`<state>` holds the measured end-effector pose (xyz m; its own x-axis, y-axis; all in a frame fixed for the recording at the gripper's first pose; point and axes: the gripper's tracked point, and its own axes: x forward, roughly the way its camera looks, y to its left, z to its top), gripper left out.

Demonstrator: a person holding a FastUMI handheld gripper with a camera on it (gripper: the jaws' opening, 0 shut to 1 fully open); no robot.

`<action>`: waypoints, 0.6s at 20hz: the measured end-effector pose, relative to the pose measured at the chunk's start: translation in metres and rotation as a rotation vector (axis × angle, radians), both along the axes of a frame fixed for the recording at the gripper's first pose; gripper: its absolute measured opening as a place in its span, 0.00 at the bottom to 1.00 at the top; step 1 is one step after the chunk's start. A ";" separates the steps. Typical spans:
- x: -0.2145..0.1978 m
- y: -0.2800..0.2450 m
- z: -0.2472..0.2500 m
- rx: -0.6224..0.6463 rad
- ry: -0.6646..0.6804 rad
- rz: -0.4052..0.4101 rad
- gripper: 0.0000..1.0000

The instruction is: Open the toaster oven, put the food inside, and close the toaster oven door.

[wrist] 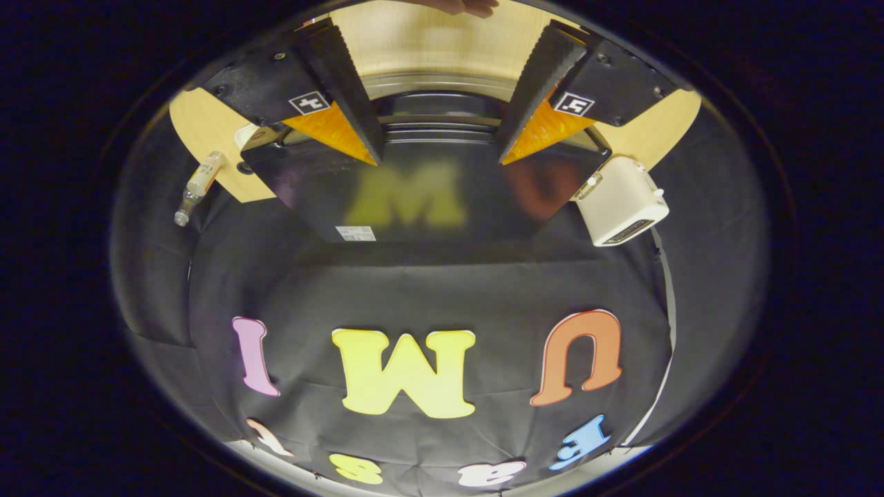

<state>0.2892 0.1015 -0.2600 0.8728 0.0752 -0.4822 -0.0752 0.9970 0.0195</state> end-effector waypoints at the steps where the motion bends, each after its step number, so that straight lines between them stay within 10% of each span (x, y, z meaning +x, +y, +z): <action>1: -0.003 -0.002 -0.001 -0.021 0.003 -0.006 1.00; 12: -0.072 -0.006 -0.008 -0.019 0.078 0.012 1.00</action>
